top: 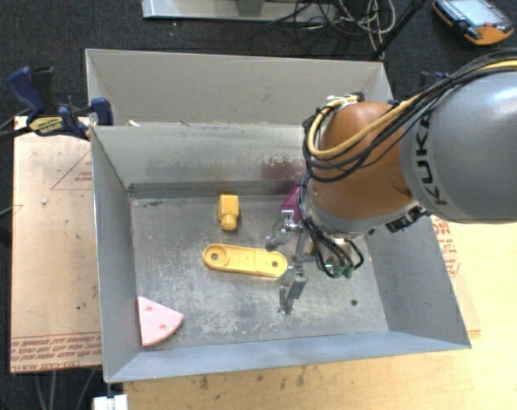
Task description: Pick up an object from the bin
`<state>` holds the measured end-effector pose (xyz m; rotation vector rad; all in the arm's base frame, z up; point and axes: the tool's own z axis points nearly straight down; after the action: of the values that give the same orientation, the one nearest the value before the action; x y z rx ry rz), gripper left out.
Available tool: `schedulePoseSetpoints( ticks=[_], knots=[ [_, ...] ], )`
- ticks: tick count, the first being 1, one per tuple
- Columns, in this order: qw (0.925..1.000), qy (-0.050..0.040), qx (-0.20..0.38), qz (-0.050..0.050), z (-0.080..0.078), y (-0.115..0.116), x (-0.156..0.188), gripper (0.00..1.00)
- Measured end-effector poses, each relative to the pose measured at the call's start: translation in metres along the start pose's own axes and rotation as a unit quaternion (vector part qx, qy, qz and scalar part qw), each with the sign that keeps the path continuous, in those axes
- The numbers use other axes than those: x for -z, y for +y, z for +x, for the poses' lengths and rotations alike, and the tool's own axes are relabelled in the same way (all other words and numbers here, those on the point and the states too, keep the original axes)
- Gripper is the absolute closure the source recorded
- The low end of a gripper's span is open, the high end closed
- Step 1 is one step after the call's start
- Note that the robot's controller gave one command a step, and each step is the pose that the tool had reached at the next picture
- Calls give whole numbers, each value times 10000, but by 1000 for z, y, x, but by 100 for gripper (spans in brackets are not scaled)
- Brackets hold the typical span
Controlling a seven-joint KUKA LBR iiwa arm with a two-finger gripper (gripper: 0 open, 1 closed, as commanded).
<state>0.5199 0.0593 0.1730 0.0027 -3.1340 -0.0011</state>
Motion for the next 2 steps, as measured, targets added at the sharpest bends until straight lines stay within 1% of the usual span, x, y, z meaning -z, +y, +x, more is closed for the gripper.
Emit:
schedulePoseSetpoints(
  ticks=[1, 2],
  knots=[
    [10000, -39, -14, -2, -2, 0, 4, 100],
    [10000, -39, -17, -3, -2, -1, 4, 0]
  ],
)
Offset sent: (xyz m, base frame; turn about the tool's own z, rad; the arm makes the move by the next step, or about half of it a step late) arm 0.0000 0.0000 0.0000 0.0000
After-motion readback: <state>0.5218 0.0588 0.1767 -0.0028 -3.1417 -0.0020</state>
